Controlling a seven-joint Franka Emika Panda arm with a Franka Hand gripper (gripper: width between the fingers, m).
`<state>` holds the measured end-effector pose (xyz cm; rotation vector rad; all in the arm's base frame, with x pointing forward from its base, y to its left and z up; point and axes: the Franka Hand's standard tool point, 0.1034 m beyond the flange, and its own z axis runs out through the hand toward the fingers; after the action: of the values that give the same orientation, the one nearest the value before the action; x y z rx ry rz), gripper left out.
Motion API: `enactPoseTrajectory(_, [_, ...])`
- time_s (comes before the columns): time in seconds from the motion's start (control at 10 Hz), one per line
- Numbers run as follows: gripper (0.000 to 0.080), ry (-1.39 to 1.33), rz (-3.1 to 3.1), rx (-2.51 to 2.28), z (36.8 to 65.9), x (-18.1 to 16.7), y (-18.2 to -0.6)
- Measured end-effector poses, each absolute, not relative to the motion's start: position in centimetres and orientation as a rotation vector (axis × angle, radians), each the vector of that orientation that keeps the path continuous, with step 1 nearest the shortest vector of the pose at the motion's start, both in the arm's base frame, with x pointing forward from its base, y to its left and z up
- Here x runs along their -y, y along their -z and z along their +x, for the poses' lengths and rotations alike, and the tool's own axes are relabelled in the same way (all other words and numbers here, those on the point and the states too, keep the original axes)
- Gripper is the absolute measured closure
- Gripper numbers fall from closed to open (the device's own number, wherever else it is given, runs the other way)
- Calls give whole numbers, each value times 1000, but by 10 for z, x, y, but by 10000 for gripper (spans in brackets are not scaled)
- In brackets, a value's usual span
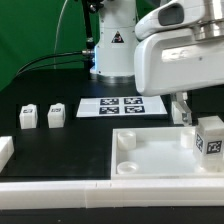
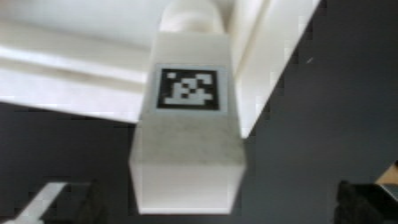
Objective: Assemble one leg
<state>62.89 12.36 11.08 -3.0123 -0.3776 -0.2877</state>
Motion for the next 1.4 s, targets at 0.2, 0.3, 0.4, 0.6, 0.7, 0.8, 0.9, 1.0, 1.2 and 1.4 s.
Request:
enactPoseTrajectory(0.2, [151,-49,-3014,382,624,-123,-112])
enactPoseTrajectory(0.3, [151,-168,-3006,380,628,-121,-113])
enactPoseTrajectory(0.4, [151,-266,-2998,374,630,-117,-113])
enactPoseTrajectory(0.6, [151,-232,-3001,374,635,-118,-111])
enactPoseTrajectory(0.7, [151,-232,-3001,374,635,-118,-111])
enactPoseTrajectory(0.8, [151,-230,-3001,371,635,-118,-109])
enactPoseTrajectory(0.9, [151,-208,-3004,365,637,-118,-104])
enactPoseTrajectory(1.0, [151,-207,-3008,357,638,-112,-101])
enactPoseTrajectory(1.2, [151,-195,-3012,342,638,-106,-96])
enactPoseTrajectory(1.4, [151,-178,-3011,346,637,-109,-93])
